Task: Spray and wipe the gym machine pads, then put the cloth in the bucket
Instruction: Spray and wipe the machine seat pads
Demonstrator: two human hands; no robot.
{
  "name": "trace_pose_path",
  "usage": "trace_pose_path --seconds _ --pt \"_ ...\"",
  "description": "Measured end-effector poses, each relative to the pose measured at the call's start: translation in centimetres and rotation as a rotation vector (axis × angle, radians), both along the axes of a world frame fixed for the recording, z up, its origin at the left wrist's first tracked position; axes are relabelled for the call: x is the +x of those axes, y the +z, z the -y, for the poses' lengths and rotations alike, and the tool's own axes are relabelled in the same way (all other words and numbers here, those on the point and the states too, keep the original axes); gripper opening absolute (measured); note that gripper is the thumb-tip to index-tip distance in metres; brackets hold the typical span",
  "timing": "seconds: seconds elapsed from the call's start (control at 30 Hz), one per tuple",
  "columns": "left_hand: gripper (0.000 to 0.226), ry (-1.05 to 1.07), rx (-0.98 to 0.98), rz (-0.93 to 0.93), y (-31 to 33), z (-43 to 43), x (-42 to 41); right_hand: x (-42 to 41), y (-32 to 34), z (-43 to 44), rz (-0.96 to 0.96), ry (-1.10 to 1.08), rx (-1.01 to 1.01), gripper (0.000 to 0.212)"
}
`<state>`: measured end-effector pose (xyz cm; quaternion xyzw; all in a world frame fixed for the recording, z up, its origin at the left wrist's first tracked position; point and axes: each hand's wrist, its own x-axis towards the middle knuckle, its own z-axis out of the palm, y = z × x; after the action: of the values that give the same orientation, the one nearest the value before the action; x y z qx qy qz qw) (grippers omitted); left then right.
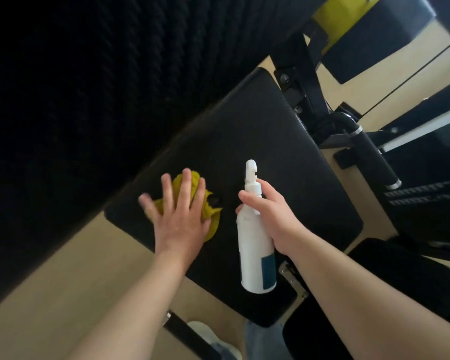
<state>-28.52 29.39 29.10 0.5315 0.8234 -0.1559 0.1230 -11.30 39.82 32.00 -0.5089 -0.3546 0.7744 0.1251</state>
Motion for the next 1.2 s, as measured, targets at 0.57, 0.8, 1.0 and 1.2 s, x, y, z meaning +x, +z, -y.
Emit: trace_pose_path --seconds 0.57,0.8,1.0,1.2 --pt "0.091 -0.258 0.203 -0.075 -1.8 -20.8 6.6 5.4 -1.4 -4.8 0.01 -0.162 0.044 0.031" --pt "0.103 -0.452 0.191 -0.081 -1.3 -20.6 5.5 5.2 -1.5 -3.3 0.015 -0.199 0.076 0.031" --pt "0.066 -0.267 0.247 -0.014 -0.1 -11.0 -0.2 2.1 -0.5 0.9 -0.002 -0.061 0.091 0.03" --pt "0.042 -0.165 0.25 0.035 0.6 -1.8 -5.6 -2.1 1.0 4.9 -0.022 0.009 0.105 0.031"
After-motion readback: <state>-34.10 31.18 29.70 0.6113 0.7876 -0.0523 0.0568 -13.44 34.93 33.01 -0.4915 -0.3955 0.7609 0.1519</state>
